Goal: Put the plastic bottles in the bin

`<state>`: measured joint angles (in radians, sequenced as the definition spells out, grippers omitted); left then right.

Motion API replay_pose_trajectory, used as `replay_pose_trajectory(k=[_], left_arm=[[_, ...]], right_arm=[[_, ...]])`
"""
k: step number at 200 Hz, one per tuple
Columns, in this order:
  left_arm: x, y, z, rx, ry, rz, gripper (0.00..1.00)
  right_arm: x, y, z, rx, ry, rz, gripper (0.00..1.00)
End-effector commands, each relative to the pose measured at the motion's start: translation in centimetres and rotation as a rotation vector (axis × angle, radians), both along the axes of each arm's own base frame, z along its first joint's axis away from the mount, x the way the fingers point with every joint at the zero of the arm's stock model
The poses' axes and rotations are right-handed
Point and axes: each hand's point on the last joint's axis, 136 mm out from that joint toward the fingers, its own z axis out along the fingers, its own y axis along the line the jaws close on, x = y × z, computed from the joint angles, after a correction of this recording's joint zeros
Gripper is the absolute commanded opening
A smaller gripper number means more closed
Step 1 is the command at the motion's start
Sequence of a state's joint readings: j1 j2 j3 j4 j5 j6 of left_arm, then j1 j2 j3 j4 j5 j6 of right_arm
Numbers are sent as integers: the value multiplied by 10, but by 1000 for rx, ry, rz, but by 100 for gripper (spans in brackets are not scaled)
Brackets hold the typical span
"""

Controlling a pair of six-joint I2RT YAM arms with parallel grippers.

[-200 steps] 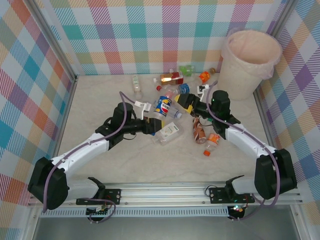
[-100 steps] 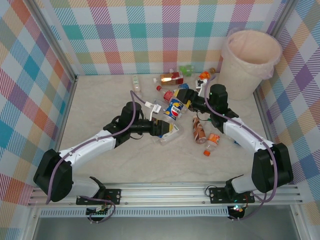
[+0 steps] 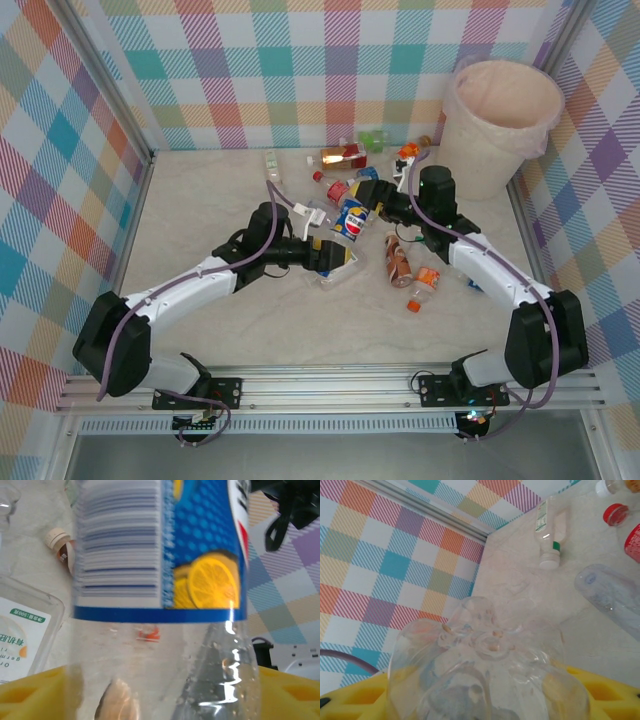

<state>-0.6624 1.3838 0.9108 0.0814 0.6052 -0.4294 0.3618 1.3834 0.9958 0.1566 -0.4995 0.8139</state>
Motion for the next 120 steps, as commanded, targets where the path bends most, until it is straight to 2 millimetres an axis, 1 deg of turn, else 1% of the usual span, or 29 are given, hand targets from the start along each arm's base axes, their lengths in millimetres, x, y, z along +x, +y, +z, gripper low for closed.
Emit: replay_pose_trajectory(k=[1, 32, 36, 46, 56, 75, 94, 104, 120], left_arm=[[6, -5, 17, -24, -43, 12, 87], [6, -2, 26, -30, -72, 24, 97], [6, 0, 26, -26, -78, 31, 100], [6, 5, 27, 1, -103, 43, 100], [10, 15, 21, 70, -125, 85, 100], [23, 42, 17, 168, -184, 223, 100], [39, 75, 18, 209, -235, 429, 100], [48, 100, 14, 247, -246, 569, 100], [55, 135, 5, 310, -246, 754, 100]], right_arm=[[-3, -10, 14, -78, -69, -31, 48], [4, -25, 21, -121, -99, -82, 46], [6, -28, 21, -133, -103, -92, 46], [8, -35, 24, -160, -116, -116, 46], [11, -44, 28, -193, -131, -143, 45], [17, -64, 36, -264, -164, -201, 44], [25, -88, 47, -354, -205, -282, 44], [29, -99, 55, -393, -232, -323, 43], [35, -116, 72, -446, -282, -382, 42]])
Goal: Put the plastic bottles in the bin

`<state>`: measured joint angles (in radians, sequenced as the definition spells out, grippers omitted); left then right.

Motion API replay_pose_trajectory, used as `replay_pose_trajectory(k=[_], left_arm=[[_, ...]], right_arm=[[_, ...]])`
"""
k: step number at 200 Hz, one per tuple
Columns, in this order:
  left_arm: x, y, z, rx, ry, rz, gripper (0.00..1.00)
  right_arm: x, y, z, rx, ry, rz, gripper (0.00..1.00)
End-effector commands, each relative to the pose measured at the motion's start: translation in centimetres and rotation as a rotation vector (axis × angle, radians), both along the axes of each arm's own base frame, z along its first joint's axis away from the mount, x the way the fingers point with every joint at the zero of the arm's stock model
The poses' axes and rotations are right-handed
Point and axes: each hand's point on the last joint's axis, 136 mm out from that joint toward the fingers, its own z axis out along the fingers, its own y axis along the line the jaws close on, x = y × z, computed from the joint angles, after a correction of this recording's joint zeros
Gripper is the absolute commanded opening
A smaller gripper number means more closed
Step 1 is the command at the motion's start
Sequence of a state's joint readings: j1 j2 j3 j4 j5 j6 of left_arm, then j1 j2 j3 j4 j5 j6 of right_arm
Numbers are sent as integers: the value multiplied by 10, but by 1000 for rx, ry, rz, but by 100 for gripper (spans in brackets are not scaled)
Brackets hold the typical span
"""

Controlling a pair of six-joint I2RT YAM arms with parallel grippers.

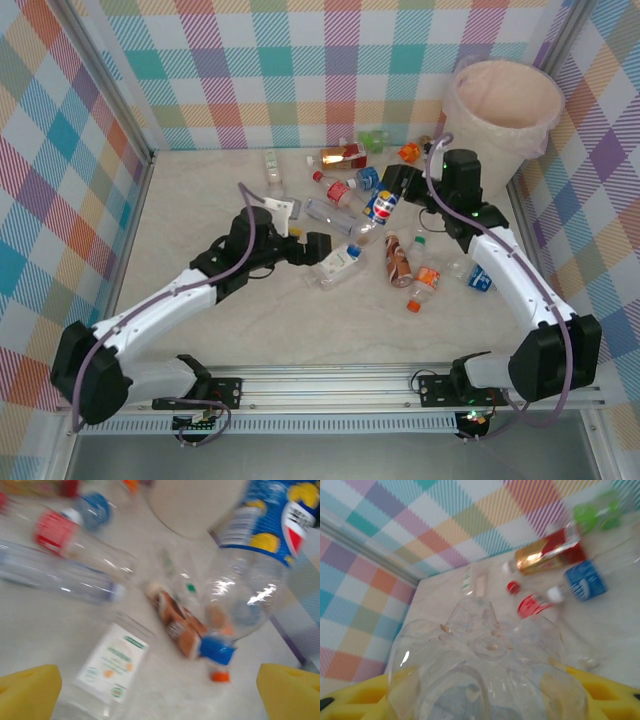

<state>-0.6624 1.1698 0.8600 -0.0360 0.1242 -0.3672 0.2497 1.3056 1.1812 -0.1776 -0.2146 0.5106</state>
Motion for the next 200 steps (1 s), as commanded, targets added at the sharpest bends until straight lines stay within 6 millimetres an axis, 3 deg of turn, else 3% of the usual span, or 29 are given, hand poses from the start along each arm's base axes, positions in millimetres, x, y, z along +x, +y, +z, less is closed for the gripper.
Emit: replay_pose_trajectory(k=[1, 46, 112, 148, 200], left_arm=[[22, 66, -16, 115, -38, 368, 100], [19, 125, -35, 197, -4, 657, 100], [8, 161, -54, 268, 59, 835, 100], [6, 167, -60, 261, 70, 864, 100], [5, 171, -64, 253, 80, 888, 100]], right_arm=[[4, -31, 35, -138, -115, -97, 42], [28, -71, 97, -341, -276, -252, 42], [70, -140, 204, -634, -481, -541, 38], [99, -183, 234, -797, -496, -710, 37], [144, -233, 244, -815, -503, -869, 38]])
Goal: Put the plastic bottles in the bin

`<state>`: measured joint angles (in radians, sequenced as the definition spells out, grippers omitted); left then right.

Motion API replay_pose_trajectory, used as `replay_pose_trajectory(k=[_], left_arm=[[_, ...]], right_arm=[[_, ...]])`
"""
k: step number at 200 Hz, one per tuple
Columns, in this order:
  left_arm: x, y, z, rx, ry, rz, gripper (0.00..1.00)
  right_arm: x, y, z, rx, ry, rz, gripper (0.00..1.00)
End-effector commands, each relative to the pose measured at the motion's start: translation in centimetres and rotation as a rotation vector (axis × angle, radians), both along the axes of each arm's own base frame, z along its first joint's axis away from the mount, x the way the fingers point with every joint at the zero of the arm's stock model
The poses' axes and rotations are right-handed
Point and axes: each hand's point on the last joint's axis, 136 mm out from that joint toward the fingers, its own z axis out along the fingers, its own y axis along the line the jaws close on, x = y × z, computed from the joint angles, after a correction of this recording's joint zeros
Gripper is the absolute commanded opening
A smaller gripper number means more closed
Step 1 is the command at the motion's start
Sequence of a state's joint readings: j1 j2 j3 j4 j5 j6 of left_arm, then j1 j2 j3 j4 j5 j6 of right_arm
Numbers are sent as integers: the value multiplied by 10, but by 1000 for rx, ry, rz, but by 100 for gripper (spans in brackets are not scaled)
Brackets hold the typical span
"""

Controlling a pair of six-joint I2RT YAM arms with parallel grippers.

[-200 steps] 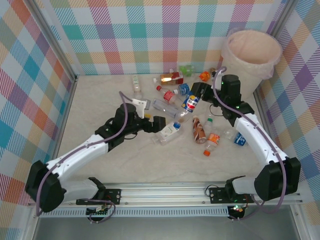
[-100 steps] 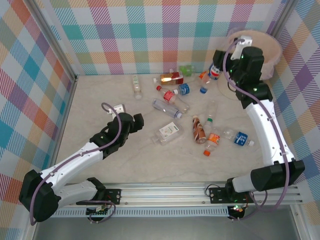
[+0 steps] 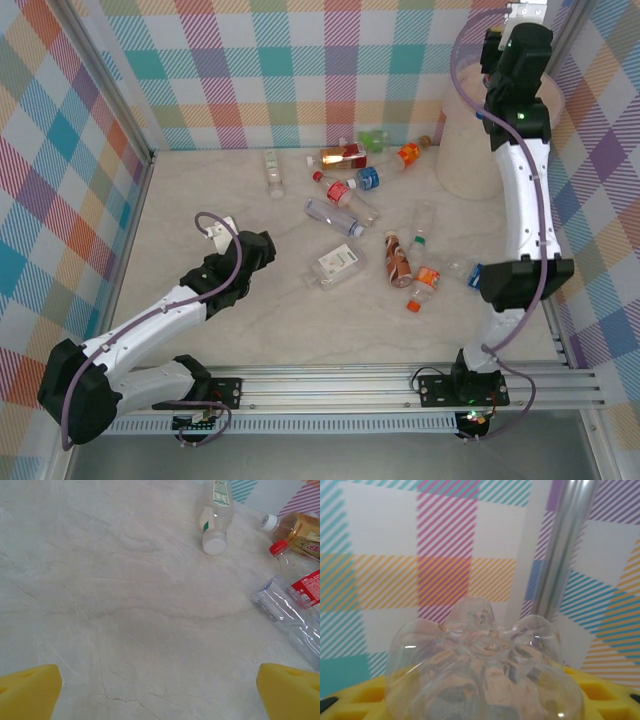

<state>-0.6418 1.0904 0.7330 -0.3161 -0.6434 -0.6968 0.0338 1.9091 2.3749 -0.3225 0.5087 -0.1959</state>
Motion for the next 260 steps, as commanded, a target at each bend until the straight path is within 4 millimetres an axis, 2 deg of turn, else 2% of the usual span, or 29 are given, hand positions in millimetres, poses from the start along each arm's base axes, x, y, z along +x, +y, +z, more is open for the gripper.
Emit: replay_pose_trajectory(k=[1, 9, 21, 45, 70, 111, 137, 188, 227, 260], left_arm=[[-3, 12, 0, -1, -9, 53, 100], [-3, 13, 0, -3, -10, 55, 100], [-3, 13, -2, -2, -5, 60, 100], [-2, 15, -6, 1, 7, 74, 100], [-1, 14, -7, 4, 13, 73, 100], [-1, 15, -11, 13, 25, 77, 100], [1, 14, -14, 12, 34, 72, 100], [5, 6, -13, -4, 43, 47, 100], [7, 2, -16, -13, 54, 35, 100], [8, 1, -17, -13, 61, 32, 100]], right_arm=[[7, -27, 12, -24, -39, -96, 38], [13, -29, 10, -22, -40, -96, 38], [26, -27, -4, -18, -12, -80, 38], [48, -18, -47, 19, 84, -19, 40], [65, 3, -82, 39, 178, 108, 41], [62, 18, -112, 33, 297, 197, 42], [53, 42, -132, 45, 391, 335, 43], [36, 66, -165, 125, 521, 468, 45], [51, 73, -196, 208, 551, 492, 49], [64, 80, -206, 300, 530, 513, 55]])
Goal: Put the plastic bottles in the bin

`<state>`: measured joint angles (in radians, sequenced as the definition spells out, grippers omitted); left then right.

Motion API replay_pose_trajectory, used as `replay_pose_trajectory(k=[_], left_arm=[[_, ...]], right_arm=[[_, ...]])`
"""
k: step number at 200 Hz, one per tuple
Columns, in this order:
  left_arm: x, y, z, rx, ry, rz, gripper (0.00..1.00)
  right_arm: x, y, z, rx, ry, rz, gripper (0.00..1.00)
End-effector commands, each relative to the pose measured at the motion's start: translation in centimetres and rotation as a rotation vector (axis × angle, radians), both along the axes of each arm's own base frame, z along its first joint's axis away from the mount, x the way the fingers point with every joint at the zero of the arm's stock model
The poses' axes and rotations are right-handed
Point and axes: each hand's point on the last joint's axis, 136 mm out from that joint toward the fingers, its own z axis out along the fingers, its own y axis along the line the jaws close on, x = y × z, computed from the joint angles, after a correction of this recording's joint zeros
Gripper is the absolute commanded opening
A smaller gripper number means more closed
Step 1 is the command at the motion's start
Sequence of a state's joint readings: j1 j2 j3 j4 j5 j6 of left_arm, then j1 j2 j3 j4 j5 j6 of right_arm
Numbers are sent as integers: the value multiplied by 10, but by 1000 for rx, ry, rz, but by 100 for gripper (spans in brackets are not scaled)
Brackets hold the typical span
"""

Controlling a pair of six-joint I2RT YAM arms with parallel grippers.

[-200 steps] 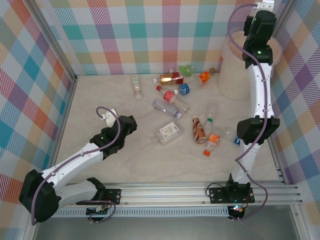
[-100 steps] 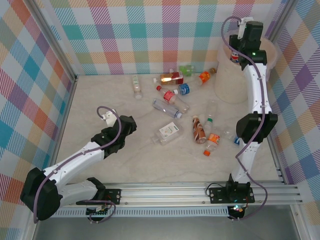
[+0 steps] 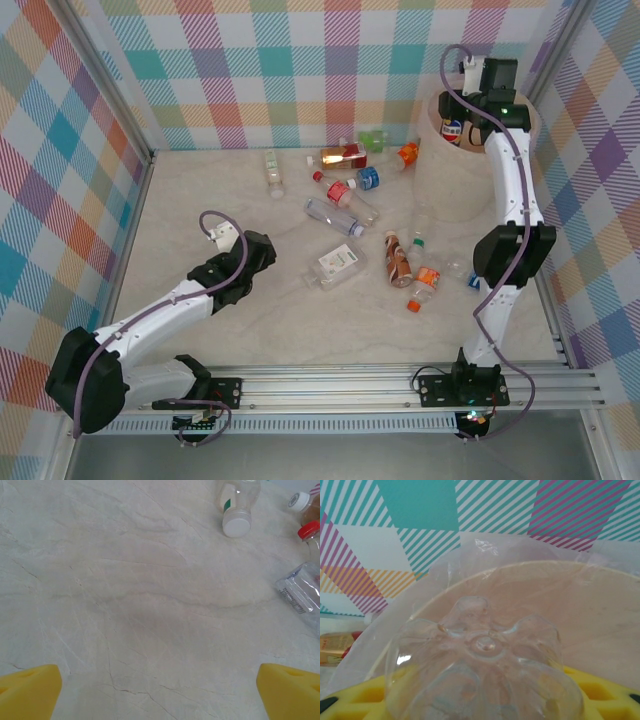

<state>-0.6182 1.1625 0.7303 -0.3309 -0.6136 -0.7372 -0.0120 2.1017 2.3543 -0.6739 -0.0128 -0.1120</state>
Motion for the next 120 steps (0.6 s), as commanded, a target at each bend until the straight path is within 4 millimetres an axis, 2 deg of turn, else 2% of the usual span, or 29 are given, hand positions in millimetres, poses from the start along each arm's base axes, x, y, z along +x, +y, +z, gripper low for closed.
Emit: replay_pose_trajectory(k=[1, 34, 83, 120], left_arm=[[6, -2, 9, -16, -19, 5, 100], [6, -4, 9, -21, -15, -1, 100], [7, -7, 5, -28, -5, -11, 100], [8, -11, 3, -43, -2, -24, 100]], right_arm=[[7, 17, -9, 118, 12, 32, 55], [11, 29, -1, 183, -17, 84, 73], [1, 34, 23, 194, -55, 115, 77], [-20, 36, 44, 207, -72, 118, 81]])
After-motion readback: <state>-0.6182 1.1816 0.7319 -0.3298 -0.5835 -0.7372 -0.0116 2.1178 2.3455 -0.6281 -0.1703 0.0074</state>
